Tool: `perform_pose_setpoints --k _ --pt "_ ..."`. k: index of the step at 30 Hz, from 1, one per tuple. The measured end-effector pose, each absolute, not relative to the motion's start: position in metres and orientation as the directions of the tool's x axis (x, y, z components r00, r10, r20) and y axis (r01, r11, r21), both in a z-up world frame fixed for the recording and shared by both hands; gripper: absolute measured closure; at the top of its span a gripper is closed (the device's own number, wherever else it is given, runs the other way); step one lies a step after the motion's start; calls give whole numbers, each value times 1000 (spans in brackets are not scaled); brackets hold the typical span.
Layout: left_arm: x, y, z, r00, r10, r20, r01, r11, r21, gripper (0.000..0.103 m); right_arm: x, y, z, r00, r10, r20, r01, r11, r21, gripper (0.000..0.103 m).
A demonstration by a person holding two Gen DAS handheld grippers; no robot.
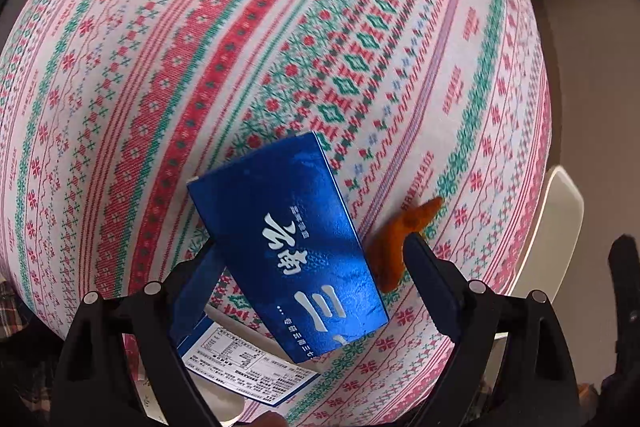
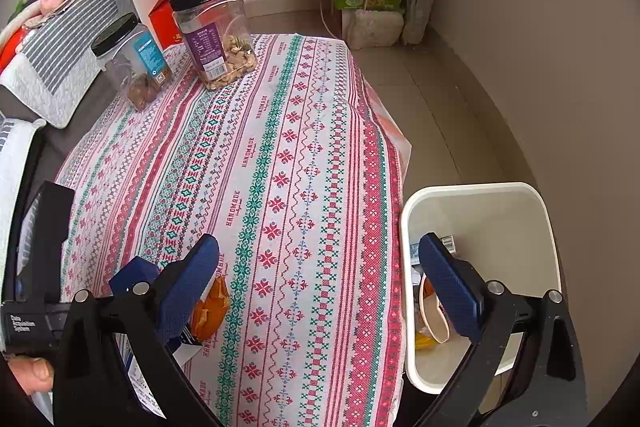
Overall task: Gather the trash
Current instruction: 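Grasp the small orange wrapper with the right gripper while the left holds the blue box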
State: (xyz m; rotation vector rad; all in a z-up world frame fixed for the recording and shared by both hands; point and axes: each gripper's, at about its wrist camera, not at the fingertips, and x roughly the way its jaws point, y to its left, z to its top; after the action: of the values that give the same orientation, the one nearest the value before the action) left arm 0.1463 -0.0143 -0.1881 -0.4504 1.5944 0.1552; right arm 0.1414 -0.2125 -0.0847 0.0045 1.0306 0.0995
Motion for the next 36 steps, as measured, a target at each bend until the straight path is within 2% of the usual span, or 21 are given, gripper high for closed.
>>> perform_pose_setpoints --k 2,4,5,7,11,16,19,21,24,26,30,31,36 --pt "141 -19 -187 -1 -141 -990 -347 929 -132 19 141 -211 -87 501 83 -861 -83 995 48 7" --pt "136 -19 -184 31 -101 -994 -316 943 -105 37 141 -209 -90 488 86 -869 -87 995 50 7" --pt "134 -18 -182 49 -91 -995 -296 950 -102 42 140 -208 -92 482 90 -872 -90 995 53 7" --pt "118 -4 -168 94 -106 -990 -267 955 -128 45 138 -204 -96 468 96 -878 -96 994 57 7" --pt "107 17 -131 233 -24 -972 -203 977 -73 46 133 -188 -110 410 127 -903 -120 989 84 7" --pt "100 46 -83 451 131 -883 -194 980 47 46 122 -162 -132 332 170 -928 -135 982 132 7" --pt "111 58 -77 488 144 -861 -204 978 48 46 115 -147 -146 298 169 -939 -141 981 131 9" --pt "114 60 -75 500 123 -857 -194 981 27 45 111 -135 -155 287 156 -945 -160 981 113 16" --pt "109 59 -64 537 153 -830 -179 982 66 45 105 -116 -170 268 126 -955 -202 977 72 30" --pt "109 59 -65 546 155 -823 -174 982 69 45 103 -107 -180 249 119 -961 -218 974 64 47" --pt "108 59 -73 539 149 -829 -177 982 61 45 104 -97 -184 270 122 -955 -251 967 52 67" --pt "108 61 -76 535 150 -832 -181 982 61 45 105 -97 -183 267 138 -954 -256 964 67 78" --pt "109 75 -85 509 144 -849 -210 977 40 45 118 -105 -179 247 222 -943 -249 955 159 82"
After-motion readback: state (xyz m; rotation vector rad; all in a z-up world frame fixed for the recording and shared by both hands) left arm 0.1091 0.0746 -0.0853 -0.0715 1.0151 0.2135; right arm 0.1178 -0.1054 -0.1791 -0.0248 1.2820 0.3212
